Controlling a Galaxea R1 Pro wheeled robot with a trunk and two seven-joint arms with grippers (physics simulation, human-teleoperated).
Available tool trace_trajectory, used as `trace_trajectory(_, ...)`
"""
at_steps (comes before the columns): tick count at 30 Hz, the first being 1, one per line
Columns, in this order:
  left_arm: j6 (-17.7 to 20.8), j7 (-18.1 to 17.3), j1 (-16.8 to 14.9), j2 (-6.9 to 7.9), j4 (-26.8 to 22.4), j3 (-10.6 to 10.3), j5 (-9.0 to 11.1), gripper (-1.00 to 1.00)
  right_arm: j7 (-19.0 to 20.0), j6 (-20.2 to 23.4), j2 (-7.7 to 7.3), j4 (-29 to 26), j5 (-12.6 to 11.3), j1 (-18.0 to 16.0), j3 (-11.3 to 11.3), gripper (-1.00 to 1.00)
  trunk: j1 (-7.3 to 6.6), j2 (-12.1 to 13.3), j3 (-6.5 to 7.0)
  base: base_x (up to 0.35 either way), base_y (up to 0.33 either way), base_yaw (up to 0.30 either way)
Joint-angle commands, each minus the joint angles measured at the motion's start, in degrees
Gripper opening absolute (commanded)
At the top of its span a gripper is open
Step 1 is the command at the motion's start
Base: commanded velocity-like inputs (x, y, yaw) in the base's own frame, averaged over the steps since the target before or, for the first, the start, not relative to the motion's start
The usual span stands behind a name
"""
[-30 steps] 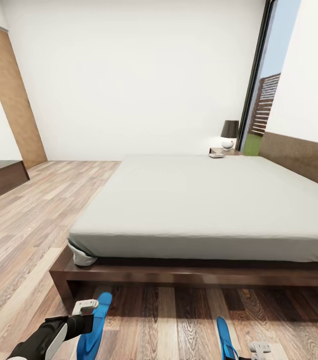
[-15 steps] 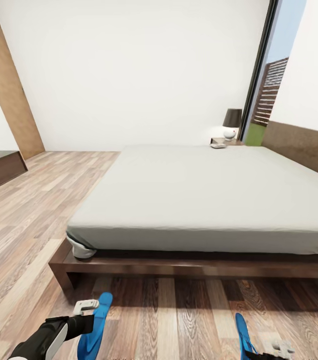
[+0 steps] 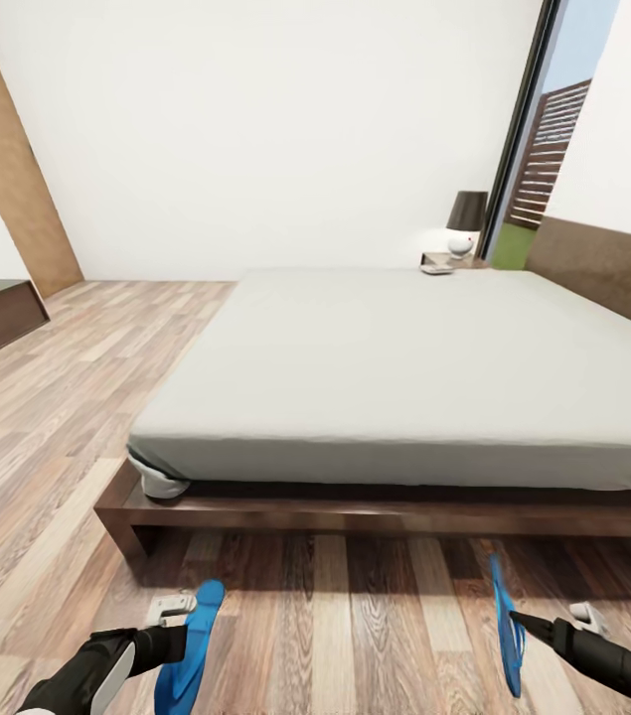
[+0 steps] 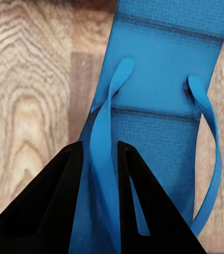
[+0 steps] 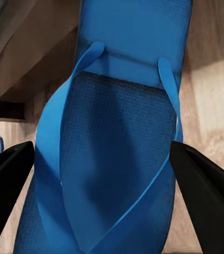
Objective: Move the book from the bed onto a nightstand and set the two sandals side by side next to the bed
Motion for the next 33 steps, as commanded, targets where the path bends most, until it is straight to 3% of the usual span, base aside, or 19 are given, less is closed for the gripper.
trace_trajectory(1, 0.43, 0.00, -0.01, 0.03, -0.11, -0.10, 0.60, -1.00, 0.85, 0.81, -0.05, -0.09, -0.65, -0.04, 0.27, -1.00, 0.01, -0.04, -0.28, 0.000, 0.000, 0.000)
trace_trajectory(3, 0.43, 0.00, 0.01, 0.07, -0.13, -0.04, 0.60, -1.00, 3.32, 1.15, -0.06, -0.11, -0.65, -0.04, 0.33, -1.00, 0.06, -0.07, -0.72, 0.000, 0.000, 0.000)
trace_trajectory(7, 0.43, 0.04, 0.00, 0.10, -0.20, 0.00, 0.60, -1.00, 4.73, 2.21, -0.06, -0.12, -0.63, -0.04, 0.34, -1.00, 0.17, -0.12, -1.61, 0.000, 0.000, 0.000)
trace_trajectory(18, 0.77, 0.17, -0.01, -0.09, -3.14, 0.00, 0.60, -1.00, 5.03, 2.59, 0.03, -0.12, -0.62, -0.04, 0.36, -1.00, 0.45, -0.27, -4.05, 0.000, 0.000, 0.000)
trace_trajectory(24, 0.79, 0.17, -0.02, -0.06, -3.30, 0.00, 0.60, -1.00, 5.04, 2.59, 0.00, -0.12, -0.62, -0.04, 0.36, -1.00, 0.45, -0.27, -4.05, 0.000, 0.000, 0.000)
trace_trajectory(33, 0.79, 0.18, -0.04, -0.14, -3.30, 0.00, 0.60, -1.00, 5.04, 2.59, 0.01, -0.12, -0.62, -0.04, 0.36, -1.00, 0.68, -0.39, -6.04, 0.000, 0.000, 0.000)
